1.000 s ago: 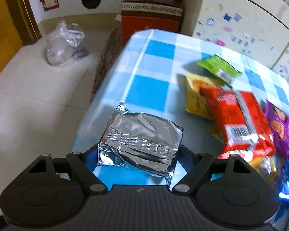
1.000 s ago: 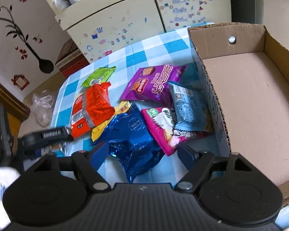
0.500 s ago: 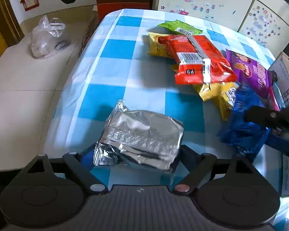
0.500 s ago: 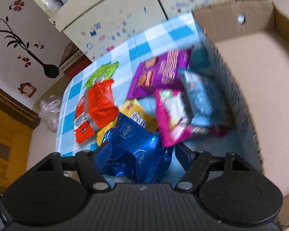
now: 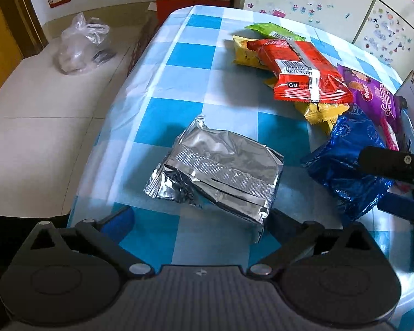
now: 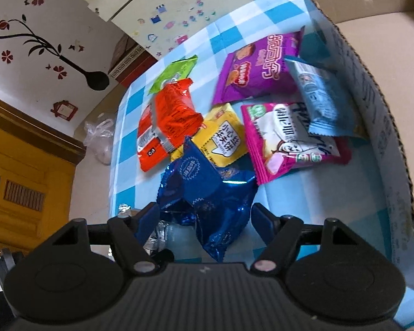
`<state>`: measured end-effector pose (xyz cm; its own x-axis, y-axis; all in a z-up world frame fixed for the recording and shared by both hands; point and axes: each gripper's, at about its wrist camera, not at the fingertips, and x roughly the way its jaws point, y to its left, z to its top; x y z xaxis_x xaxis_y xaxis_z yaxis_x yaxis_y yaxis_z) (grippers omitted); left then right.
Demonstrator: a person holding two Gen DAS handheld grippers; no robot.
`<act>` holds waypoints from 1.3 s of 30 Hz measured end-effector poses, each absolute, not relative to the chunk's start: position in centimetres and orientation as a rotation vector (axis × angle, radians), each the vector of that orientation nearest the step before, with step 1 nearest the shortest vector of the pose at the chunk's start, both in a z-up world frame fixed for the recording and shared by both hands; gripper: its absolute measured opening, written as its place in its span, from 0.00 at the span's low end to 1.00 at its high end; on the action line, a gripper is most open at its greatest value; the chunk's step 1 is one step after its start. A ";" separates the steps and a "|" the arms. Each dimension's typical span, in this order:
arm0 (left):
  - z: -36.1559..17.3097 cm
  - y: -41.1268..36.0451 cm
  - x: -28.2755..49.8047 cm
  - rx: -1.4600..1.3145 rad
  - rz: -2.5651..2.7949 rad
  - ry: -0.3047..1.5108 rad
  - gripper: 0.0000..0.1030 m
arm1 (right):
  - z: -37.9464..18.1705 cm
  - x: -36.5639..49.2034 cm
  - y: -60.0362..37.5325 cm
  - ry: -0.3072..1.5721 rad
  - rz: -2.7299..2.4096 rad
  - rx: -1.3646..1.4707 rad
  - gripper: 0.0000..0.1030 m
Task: Organize snacks
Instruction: 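Grasp the blue foil bag with the right gripper while the left gripper holds the silver packet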
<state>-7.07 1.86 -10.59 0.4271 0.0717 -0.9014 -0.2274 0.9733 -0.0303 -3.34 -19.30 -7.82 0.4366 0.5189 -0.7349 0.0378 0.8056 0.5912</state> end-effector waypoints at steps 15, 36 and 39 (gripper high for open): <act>-9.1 2.7 -7.8 -0.217 0.160 0.992 1.00 | -8.3 -2.6 -19.0 1.089 0.287 0.608 0.82; -10.6 1.0 -6.2 -0.083 0.186 0.990 1.00 | -8.7 -2.5 -17.0 1.117 0.288 0.541 0.88; -10.7 1.0 -6.1 -0.086 0.188 0.987 1.00 | -8.7 -2.6 -16.4 1.113 0.290 0.501 0.89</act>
<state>-6.13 0.98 -10.67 0.5364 0.1185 -0.8356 -0.1968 0.9804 0.0127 -2.65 -16.40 -8.68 0.4210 0.4638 -0.7795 0.0247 0.8532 0.5209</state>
